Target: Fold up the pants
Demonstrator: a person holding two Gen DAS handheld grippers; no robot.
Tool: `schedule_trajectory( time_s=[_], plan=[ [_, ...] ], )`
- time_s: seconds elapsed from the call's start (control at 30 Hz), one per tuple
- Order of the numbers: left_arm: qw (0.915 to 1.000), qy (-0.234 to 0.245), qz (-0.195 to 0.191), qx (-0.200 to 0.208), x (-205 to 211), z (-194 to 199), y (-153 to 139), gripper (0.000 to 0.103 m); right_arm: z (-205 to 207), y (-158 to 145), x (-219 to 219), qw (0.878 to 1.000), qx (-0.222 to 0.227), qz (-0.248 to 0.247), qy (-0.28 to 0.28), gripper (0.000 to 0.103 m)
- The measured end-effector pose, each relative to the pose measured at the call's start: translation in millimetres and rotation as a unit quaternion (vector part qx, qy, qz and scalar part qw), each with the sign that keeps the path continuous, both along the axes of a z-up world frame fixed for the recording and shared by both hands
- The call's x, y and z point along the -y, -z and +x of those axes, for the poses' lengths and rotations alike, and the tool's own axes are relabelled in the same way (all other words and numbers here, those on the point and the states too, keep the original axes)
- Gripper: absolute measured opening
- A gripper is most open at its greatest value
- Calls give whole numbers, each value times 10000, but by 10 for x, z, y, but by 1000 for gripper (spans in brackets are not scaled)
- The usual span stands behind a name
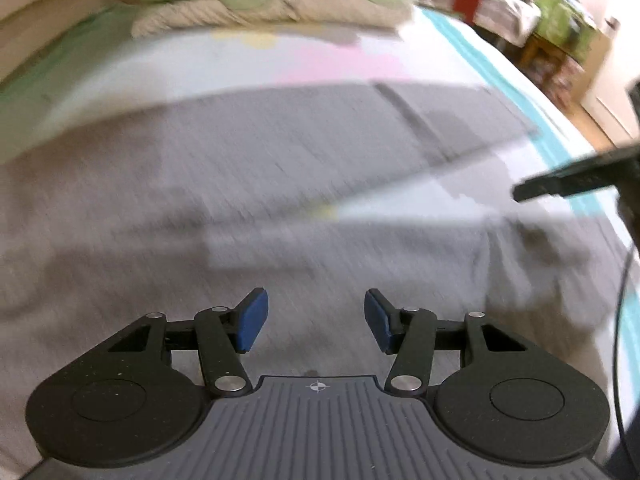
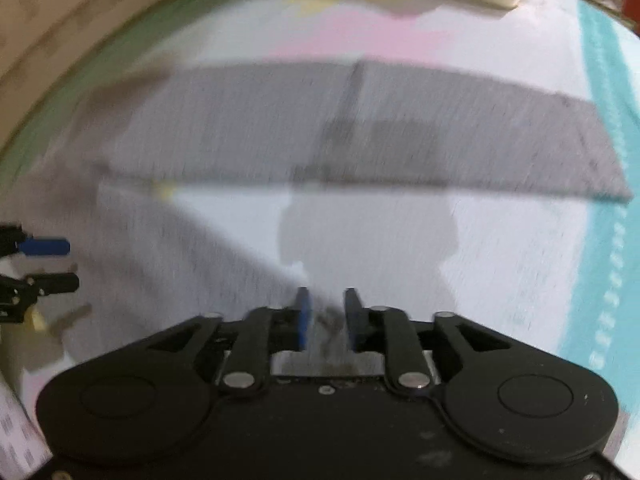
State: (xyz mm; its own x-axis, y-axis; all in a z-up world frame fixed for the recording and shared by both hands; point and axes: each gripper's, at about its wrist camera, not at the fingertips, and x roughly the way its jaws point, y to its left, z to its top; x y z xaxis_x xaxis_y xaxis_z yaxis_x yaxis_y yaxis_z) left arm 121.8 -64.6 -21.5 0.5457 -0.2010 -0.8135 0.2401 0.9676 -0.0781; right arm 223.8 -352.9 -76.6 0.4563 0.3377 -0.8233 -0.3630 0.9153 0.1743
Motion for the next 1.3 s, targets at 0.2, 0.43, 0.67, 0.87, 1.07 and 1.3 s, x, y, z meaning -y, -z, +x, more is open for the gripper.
schedule_trajectory(
  time_s=[0.2,0.43,0.67,0.87,1.07,1.3],
  plan=[
    [9977,-550,109,380,-168,690,-140,52,582,-69,-84,9942,412,219,966,48],
    [9953,-925,288,97,-291,1234,186,51,1404,48,-402,9832,426,441,1721,55],
    [9945,-501,856,347,-190,1011,505,55,2016,172,-481,9631,-120,612,2620,67],
    [9958,-616,604,302,-263,943,494,55,2263,276,-669,9473,-490,40,3165,67],
    [9959,-633,577,285,-281,973,432,54,2200,276,-757,9576,-455,-719,2754,6],
    [9950,-983,-167,-59,-534,1170,224,53,1494,135,-308,9686,-410,6,2451,1]
  ],
)
